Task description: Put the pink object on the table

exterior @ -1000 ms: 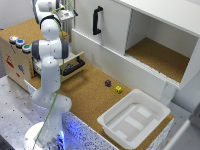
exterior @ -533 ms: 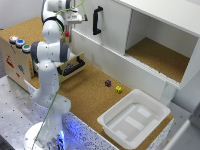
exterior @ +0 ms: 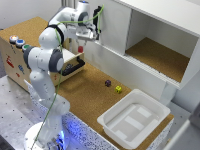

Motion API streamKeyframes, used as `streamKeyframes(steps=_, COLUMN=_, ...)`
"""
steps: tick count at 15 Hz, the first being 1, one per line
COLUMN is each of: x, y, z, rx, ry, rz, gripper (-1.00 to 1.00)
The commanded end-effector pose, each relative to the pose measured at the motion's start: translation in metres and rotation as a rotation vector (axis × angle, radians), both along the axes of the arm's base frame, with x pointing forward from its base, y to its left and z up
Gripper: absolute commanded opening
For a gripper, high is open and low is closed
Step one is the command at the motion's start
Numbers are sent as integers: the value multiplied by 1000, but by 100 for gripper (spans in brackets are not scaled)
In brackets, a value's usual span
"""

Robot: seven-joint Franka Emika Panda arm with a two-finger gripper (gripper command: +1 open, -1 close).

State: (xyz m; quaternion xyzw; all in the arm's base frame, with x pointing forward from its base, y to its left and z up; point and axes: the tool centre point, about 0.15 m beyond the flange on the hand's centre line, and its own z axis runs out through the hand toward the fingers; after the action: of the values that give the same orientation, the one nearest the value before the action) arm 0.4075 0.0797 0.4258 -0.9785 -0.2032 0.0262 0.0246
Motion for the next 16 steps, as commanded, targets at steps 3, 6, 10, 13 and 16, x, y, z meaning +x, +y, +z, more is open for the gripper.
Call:
streamKeyframes(steps=3, x=27, y=-53, z=-48, rx=94, ry=-100, rz=-134, gripper=-100)
streamKeyframes(steps=6, x=44, y=-46, z=-71, rx=17, ry=-124, rz=-107, gripper=-100)
streamKeyframes(steps=10, x=49, y=-31, z=-107, rx=-35, ry=-149, rz=-70, gripper=-100)
streamKeyframes(steps=13, x=51, y=-15, z=-131, rx=-36, ry=-153, rz=-5, gripper=-100)
streamKeyframes(steps=16, x=56, y=-9, z=-149, rx=-16, ry=-150, rz=2, gripper=-100)
